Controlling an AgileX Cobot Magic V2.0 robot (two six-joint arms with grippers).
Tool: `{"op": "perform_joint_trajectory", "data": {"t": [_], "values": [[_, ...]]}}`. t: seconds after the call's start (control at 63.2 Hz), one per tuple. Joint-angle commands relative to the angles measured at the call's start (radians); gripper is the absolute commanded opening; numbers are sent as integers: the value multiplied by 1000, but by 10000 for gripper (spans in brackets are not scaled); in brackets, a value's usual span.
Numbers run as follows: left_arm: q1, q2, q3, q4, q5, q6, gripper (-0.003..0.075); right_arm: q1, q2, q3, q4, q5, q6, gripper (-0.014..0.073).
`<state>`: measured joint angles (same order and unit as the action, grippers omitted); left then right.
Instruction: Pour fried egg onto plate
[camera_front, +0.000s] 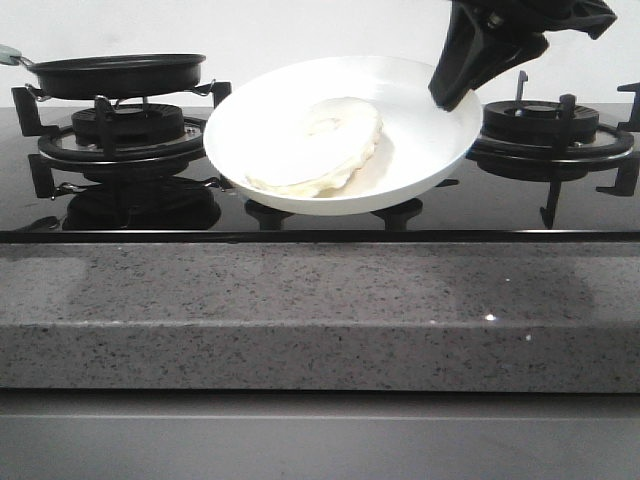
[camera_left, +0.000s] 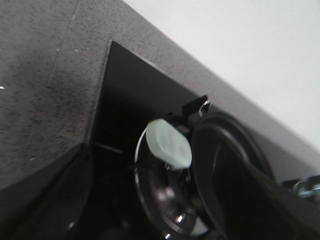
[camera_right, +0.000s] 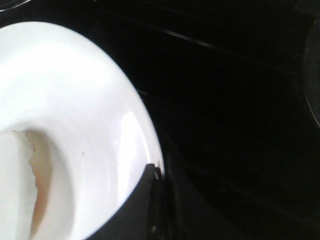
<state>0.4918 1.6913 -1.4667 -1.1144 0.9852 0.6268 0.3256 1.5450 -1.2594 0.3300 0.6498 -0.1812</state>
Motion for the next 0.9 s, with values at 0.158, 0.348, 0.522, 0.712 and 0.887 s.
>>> {"op": "perform_joint_trajectory", "data": {"t": [0.158,0.348,0.522,0.712,0.887], "values": [[-129,-278,-32,374,-32,-153,501,0,-40,-27,27,-58,-4,-117],[-345,-435,21,681,-47,-312,496,0,-40,-27,27,-58,-4,-117],[-550,-576,153,957,-49,-482,469,0,-40,-27,27,-58,-4,-117],[-662,-749,351,1008,-82,-539,459,0,-40,-27,27,-58,-4,-117],[-671,-877,470,1005,-97,-539,459,0,-40,-27,27,-58,-4,-117]]}}
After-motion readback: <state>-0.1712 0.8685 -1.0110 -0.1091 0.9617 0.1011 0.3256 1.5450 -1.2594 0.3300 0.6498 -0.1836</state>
